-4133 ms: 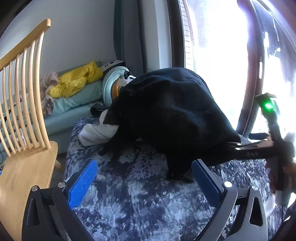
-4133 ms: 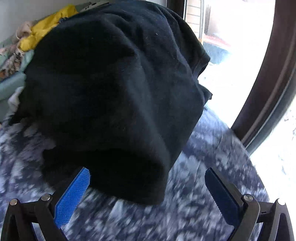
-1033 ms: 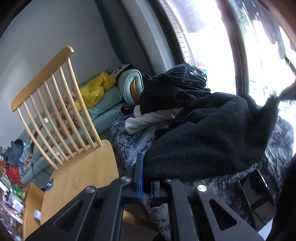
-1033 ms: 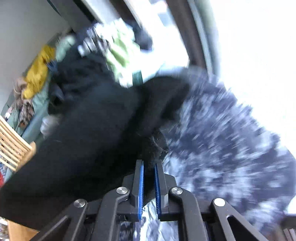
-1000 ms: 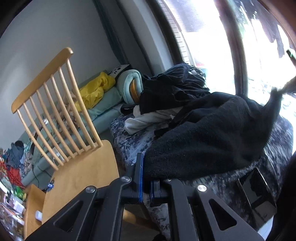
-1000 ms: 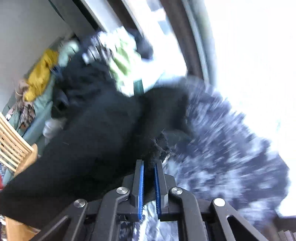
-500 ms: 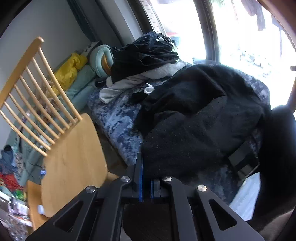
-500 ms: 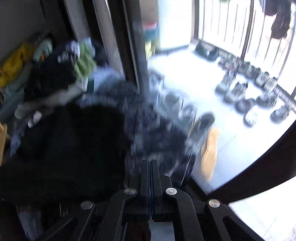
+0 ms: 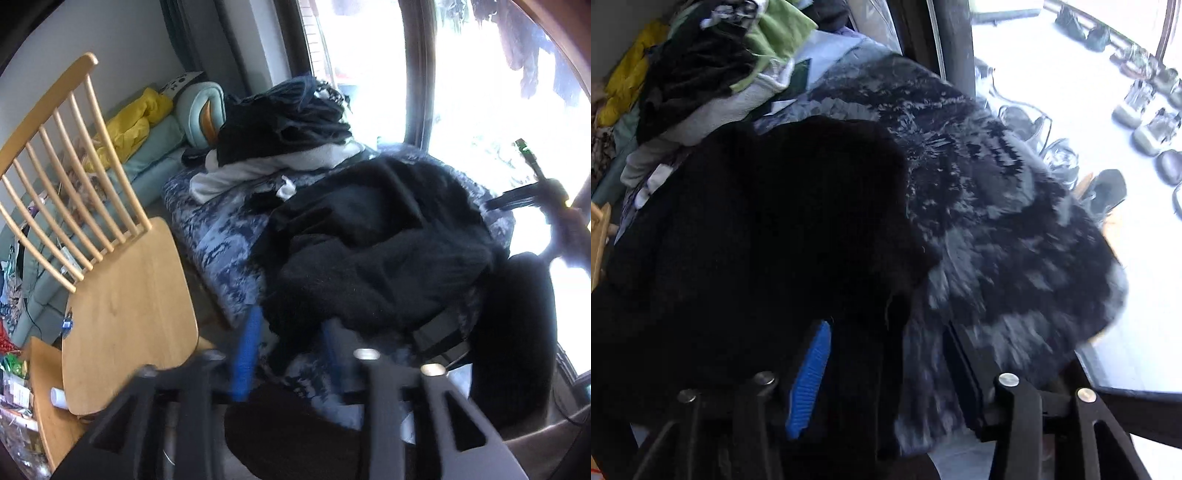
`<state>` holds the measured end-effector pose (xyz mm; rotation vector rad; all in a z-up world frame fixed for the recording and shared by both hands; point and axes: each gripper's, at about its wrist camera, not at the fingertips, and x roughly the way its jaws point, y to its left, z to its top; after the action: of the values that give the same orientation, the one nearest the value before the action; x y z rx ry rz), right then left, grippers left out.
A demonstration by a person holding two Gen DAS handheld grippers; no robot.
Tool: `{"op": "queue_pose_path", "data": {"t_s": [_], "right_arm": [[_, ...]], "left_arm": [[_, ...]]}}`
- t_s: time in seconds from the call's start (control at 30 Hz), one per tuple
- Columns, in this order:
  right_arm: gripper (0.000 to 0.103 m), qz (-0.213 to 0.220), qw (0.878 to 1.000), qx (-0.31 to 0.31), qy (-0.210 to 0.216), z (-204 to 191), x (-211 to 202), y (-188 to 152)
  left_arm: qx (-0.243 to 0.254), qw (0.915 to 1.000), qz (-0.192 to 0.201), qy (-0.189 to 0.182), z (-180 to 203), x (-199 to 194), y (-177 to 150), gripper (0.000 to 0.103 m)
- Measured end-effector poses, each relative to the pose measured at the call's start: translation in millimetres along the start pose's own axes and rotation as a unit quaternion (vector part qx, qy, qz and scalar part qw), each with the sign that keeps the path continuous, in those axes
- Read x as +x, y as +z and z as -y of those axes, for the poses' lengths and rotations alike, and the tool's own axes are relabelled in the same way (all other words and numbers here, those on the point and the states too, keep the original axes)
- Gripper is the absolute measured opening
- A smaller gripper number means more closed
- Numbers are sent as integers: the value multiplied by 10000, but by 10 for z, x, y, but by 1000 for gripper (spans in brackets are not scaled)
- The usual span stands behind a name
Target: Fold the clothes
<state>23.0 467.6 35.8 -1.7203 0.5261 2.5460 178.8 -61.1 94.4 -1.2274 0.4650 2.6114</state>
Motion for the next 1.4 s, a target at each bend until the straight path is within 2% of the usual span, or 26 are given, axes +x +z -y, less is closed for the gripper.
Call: {"op": "queue_pose_path", "data": {"t_s": [0.03, 0.13, 0.27, 0.33, 0.4, 0.43, 0.5, 0.53, 0.6, 0.7, 0.77, 0.8, 0.87, 1.0, 1.13, 1.2, 1.23, 1.3, 1.33, 1.4], "right_arm": [[55, -71, 10000, 43, 33, 24, 81, 56], [55, -208, 9997, 127, 29, 78, 304, 195], [55, -187, 9998, -4, -28, 94, 434, 318], [55, -253, 9996, 61, 68, 129, 530, 389], [55, -254, 9995, 106, 183, 143, 610, 438], [51, -224, 9996, 70, 174, 127, 622, 445], [12, -191, 9992, 61, 342, 87, 599, 439], [12, -125, 9983, 145, 555, 73, 539, 420], [12, 288, 9973, 160, 663, -9, 265, 340], [11, 796, 9894, -209, 1196, -269, -238, 132], [11, 861, 9850, -588, 1375, -521, -480, -34], [12, 814, 9810, -860, 1536, -701, -601, -161], [12, 459, 9729, -1286, 1866, -1035, -672, -446], [12, -598, 9624, -1697, 2035, -1461, -360, -941], [10, -1198, 9577, -1743, 1949, -1544, 13, -1272], [9, -1477, 9542, -1621, 2036, -1536, 143, -1367], [10, -1564, 9534, -1600, 2025, -1534, 193, -1406], [16, -1364, 9612, -1717, 1673, -1547, 150, -1421], [19, -1263, 9631, -1711, 1650, -1534, 84, -1401], [41, -995, 9668, -1450, 1852, -1418, -91, -1281]], "left_arm": [[-1, 10000, 38, -43, 16, -31, 46, 62], [-3, 9997, 151, -172, 62, -123, 184, 78], [-6, 9990, 302, -341, 125, -246, 368, 86], [35, 9987, 437, -257, 136, -266, 429, 92], [-17, 9985, 448, -300, 148, -212, 463, 92], [-59, 9985, 437, -339, 152, -175, 476, 93], [-132, 9979, 467, -428, 157, -88, 486, 93], [-169, 9977, 477, -453, 163, -16, 498, 93], [-247, 9970, 484, -552, 184, 99, 517, 93], [-346, 9955, 492, -739, 213, 252, 546, 93], [-433, 9931, 545, -939, 252, 339, 576, 93], [-466, 9922, 555, -1010, 272, 368, 581, 93], [-535, 9906, 547, -1138, 300, 416, 570, 93], [-651, 9886, 483, -1271, 300, 457, 475, 93], [-749, 9912, 413, -1013, 174, 457, 306, 92], [-801, 9923, 368, -872, 101, 463, 228, 93], [-845, 9925, 325, -816, 59, 478, 191, 93], [-907, 9929, 254, -730, 11, 501, 134, 93], [-911, 9931, 233, -705, 3, 512, 113, 93], [-918, 9934, 192, -655, -14, 536, 72, 93]]}}
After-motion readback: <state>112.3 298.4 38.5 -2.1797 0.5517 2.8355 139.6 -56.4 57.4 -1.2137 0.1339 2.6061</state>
